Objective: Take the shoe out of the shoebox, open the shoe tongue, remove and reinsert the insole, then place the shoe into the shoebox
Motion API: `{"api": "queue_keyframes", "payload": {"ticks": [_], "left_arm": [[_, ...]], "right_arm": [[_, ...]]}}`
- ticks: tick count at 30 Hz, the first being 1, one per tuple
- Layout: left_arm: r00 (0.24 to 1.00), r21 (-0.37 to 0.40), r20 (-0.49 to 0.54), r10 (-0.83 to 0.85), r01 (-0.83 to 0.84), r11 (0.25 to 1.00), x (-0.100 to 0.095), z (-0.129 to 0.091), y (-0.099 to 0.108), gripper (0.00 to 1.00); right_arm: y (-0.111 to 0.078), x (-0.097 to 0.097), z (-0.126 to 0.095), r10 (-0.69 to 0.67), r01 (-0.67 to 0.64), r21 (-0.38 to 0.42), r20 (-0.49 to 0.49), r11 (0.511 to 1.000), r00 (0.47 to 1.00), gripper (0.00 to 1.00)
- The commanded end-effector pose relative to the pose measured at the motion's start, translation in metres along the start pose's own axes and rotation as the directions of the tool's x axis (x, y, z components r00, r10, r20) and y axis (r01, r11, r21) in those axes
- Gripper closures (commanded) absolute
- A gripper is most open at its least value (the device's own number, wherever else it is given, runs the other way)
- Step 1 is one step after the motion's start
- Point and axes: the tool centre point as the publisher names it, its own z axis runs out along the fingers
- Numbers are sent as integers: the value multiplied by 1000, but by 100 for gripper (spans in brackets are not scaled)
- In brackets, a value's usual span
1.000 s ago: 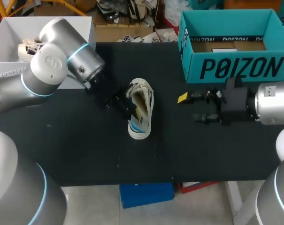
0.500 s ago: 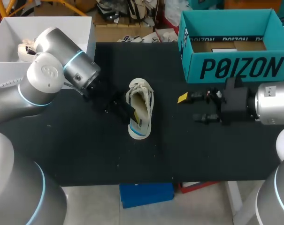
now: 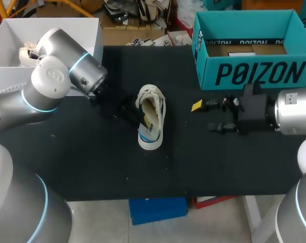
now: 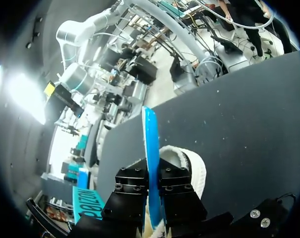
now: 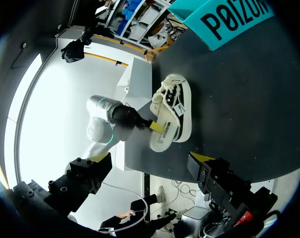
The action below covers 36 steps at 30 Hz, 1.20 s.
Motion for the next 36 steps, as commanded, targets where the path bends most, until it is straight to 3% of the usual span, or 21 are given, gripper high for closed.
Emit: {"api": "queue_keyframes", "payload": {"ticks": [1, 12, 23, 36], "left_arm": [[1000, -1, -9, -3, 3, 1000, -1, 2, 9, 100], [1000, -16, -19, -16, 15, 1000, -3, 2, 13, 100], [997, -39, -39, -68, 66, 997, 15, -1, 30, 100], [996, -63, -46, -76, 73, 995, 12, -2, 37, 100]], "right_arm": [[0, 1, 0, 1, -1, 0, 2, 1000, 1000, 0], [0, 1, 0, 1, -1, 0, 2, 1000, 1000, 0], [0, 1, 0, 1, -1, 0, 2, 1000, 1000, 0], [0, 1, 0, 1, -1, 0, 2, 1000, 1000, 0]]}}
